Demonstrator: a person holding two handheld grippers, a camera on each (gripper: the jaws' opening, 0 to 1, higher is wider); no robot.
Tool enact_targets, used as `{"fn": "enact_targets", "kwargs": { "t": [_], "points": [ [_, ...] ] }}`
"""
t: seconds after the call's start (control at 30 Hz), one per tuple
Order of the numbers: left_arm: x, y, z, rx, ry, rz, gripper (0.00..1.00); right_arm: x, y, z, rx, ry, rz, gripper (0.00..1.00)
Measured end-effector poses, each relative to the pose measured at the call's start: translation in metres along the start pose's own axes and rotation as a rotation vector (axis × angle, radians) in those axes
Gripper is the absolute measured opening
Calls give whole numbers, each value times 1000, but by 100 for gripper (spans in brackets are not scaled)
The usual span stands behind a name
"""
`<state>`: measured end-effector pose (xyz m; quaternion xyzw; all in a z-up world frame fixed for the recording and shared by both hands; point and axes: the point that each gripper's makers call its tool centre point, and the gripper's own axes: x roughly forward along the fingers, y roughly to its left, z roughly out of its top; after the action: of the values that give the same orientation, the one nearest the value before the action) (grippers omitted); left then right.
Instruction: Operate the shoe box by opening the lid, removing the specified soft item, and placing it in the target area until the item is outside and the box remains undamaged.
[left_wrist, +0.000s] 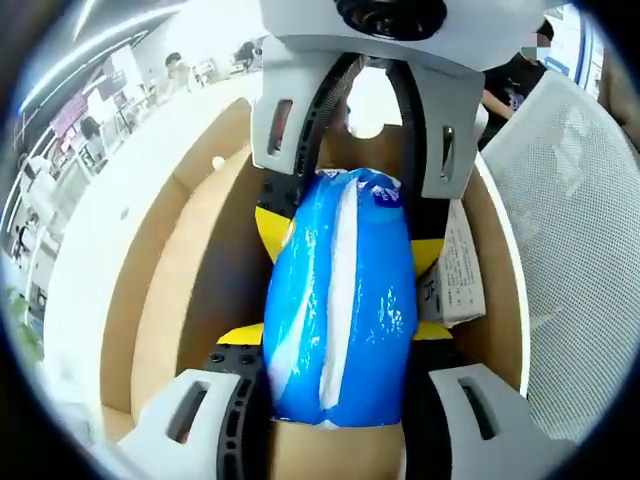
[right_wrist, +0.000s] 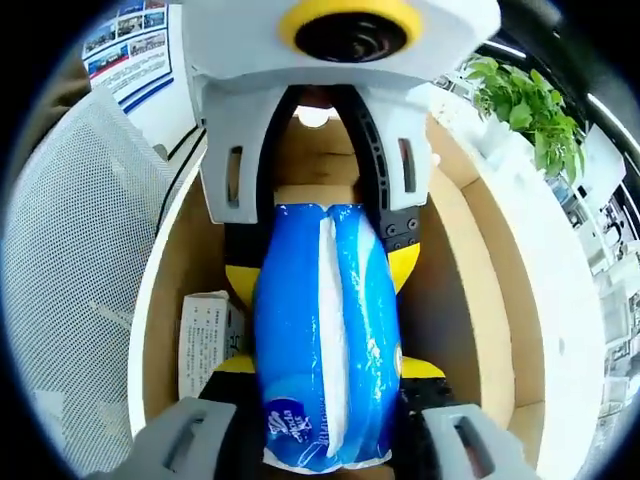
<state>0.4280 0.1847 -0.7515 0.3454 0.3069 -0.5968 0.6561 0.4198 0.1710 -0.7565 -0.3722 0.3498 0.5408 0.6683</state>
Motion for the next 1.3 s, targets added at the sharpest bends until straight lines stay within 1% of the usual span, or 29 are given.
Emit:
{"fn": "enact_targets", "kwargs": {
  "t": [0.27, 0.4, 0.67, 0.9, 1.3],
  "points": [
    [-9, -5, 8, 25, -3, 6, 49, -12, 4, 4, 3, -10, -19, 44],
    [-18, -4, 13, 32, -11, 14, 49, -21, 4, 10, -1, -19, -29, 44],
    [-36, -1, 26, 70, -15, 44, 49, -39, -1, 21, -18, -29, -72, 44],
    [-41, -5, 40, 99, -25, 55, 49, -53, 1, 18, -16, -25, -100, 44],
    [-45, -10, 57, 140, -28, 54, 49, -71, 5, 14, 2, -23, -135, 45]
  ]
}}
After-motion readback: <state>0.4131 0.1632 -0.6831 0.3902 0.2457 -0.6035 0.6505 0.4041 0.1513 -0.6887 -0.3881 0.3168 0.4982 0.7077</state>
